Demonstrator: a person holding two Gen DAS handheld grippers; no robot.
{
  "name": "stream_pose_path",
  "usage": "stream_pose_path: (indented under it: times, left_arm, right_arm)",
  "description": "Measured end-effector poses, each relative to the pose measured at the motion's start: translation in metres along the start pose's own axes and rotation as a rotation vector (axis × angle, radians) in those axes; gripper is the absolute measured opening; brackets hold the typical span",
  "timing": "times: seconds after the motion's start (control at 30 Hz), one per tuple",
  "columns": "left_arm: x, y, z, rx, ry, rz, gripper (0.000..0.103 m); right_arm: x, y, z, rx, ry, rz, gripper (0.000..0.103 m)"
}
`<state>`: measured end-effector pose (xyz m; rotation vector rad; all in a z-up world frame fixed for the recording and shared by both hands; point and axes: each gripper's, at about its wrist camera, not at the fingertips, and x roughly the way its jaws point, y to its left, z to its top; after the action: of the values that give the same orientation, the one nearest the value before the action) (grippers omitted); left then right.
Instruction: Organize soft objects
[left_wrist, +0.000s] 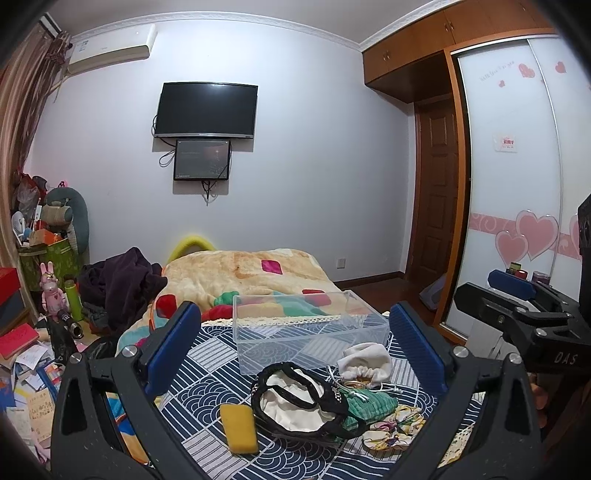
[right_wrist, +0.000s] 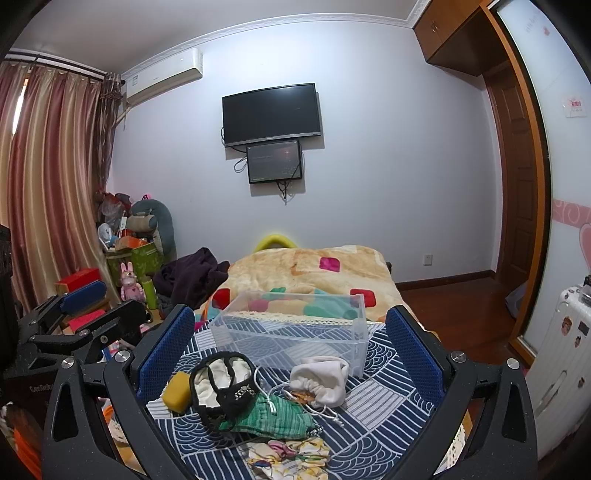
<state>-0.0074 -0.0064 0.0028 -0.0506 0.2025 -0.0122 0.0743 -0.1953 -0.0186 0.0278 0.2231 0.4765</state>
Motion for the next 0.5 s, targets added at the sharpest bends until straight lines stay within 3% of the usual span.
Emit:
stream_pose_path:
  times: [0.5]
  left_arm:
    - [-0.0005, 0.0040, 0.0015, -0.018, -0.003, -0.004, 0.103]
  right_arm:
    - [-0.0006, 0.0009, 0.0002, 0.000, 0.000, 0.003, 0.103]
